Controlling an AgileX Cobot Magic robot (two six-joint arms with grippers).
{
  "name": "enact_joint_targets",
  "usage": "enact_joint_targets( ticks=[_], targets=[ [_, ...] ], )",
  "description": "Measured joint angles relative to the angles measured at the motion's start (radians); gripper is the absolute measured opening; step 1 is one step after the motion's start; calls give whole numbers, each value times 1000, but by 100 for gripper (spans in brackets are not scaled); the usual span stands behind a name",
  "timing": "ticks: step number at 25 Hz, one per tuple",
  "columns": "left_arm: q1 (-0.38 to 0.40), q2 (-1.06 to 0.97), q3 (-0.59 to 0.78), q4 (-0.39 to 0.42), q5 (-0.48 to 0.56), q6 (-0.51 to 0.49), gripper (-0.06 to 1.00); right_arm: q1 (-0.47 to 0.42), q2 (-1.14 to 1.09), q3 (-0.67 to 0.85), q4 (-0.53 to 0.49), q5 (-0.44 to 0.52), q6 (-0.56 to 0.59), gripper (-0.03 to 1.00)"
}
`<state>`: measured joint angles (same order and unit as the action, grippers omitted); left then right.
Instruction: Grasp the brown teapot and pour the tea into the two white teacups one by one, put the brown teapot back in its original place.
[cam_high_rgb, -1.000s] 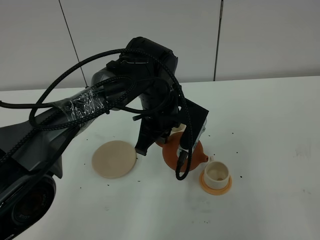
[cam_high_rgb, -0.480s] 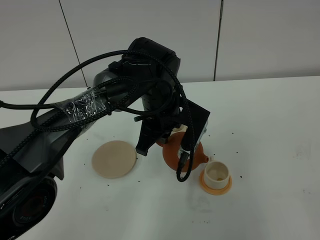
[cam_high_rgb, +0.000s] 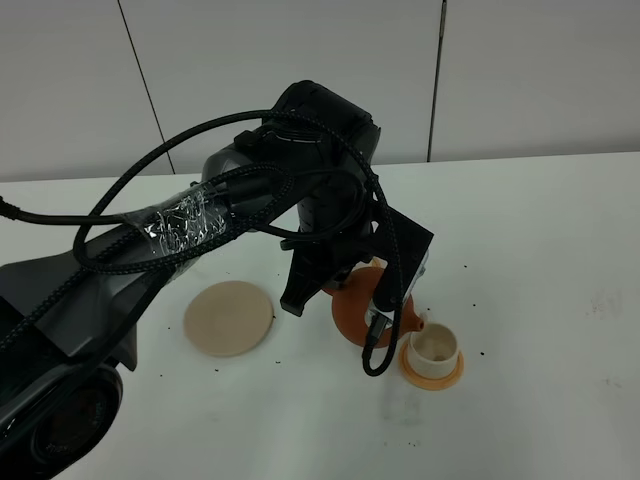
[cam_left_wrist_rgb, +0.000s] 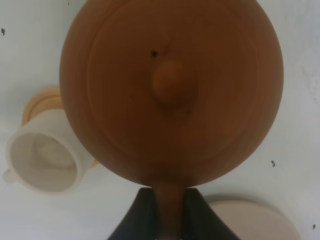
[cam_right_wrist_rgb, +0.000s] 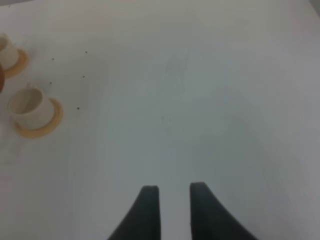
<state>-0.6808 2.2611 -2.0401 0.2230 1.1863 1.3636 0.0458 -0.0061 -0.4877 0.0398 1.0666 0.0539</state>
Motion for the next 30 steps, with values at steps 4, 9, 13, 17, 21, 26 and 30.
enact_joint_targets(
  ticks=[4,9,13,17,21,26,30],
  targets=[
    [-9,0,0,21,0,-11,18,0,0,0,0,0,0,15],
    [-9,0,0,36,0,-28,18,0,0,0,0,0,0,15],
    [-9,0,0,48,0,-39,18,0,0,0,0,0,0,15],
    [-9,0,0,62,0,-48,18,0,0,0,0,0,0,15],
    [-9,0,0,69,-1,-52,18,0,0,0,0,0,0,15],
    [-24,0,0,89,-4,-60,18,0,0,0,0,0,0,15],
    [-30,0,0,91,-4,-63,18,0,0,0,0,0,0,15]
  ],
)
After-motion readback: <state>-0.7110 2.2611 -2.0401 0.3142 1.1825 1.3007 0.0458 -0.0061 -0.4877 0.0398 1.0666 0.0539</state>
